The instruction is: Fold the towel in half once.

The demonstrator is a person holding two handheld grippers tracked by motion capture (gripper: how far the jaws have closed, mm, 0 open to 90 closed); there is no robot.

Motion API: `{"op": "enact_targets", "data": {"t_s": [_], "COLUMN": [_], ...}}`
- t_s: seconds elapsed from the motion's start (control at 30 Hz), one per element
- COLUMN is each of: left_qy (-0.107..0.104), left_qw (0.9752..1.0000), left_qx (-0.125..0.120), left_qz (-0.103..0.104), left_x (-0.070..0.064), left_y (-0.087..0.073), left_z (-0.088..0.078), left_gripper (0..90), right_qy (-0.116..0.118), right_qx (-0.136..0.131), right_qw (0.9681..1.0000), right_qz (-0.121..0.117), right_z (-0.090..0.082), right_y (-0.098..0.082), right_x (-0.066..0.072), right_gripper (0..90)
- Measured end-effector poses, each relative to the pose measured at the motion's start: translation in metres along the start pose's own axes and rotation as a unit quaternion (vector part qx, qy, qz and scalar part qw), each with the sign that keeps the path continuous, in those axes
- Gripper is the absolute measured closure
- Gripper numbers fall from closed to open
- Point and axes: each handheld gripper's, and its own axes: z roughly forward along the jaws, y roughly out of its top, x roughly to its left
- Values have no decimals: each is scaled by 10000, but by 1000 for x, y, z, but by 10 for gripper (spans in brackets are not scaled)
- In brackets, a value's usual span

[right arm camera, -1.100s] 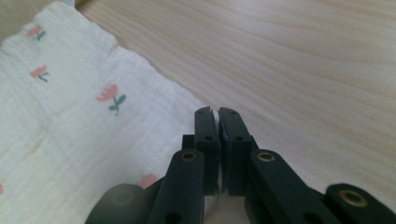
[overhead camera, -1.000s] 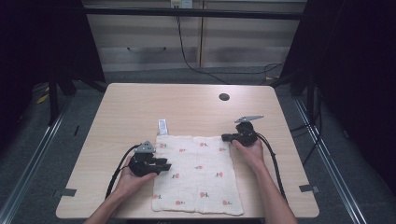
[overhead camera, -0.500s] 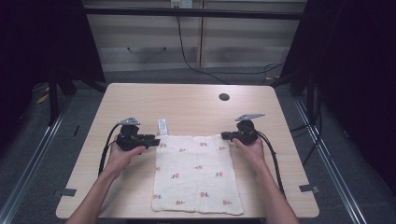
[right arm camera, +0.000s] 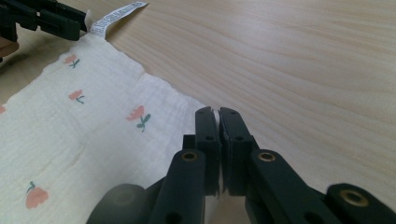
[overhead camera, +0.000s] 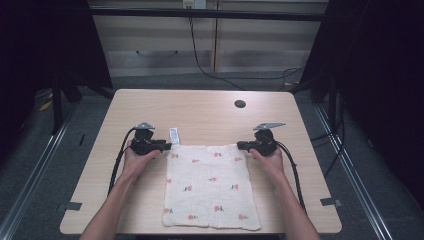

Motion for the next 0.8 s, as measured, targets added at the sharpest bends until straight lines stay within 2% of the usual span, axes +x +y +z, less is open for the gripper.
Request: {"op": "enact_targets", "data": {"t_s": [0.07,0.2,0.23,0.37,0.53,0.57,0.67,0.77,0.8], "left_qy": [54,47,-8,32,-22,-38,-110,-108,-123], "left_qw": [9999,9997,9996,9994,9994,9997,9997,9994,9994], "left_qx": [102,97,59,50,64,25,-86,-160,-217], "left_qz": [92,202,259,337,336,246,188,278,242], "left_x": [-3,-6,-7,-7,-10,-11,-12,-13,-14], "left_y": [0,0,0,-3,-3,-3,0,6,7], "left_z": [4,6,6,8,10,10,6,0,-2], "left_gripper": [626,650,672,762,854,860,863,863,863], "right_qy": [-17,-10,-11,8,5,6,4,16,9], "right_qx": [34,32,38,-20,-32,-41,-81,-147,-167], "right_qw": [10000,10000,10000,10000,10000,10000,9999,9999,9999], "right_qz": [12,24,31,72,42,45,59,54,40], "right_z": [0,1,1,-2,-7,-7,-9,-12,-13], "right_y": [-1,-3,-3,-3,-2,-2,0,3,4], "right_x": [-1,-2,-2,-2,-3,-3,-3,-4,-5], "right_gripper": [872,873,873,873,873,873,873,872,872]}}
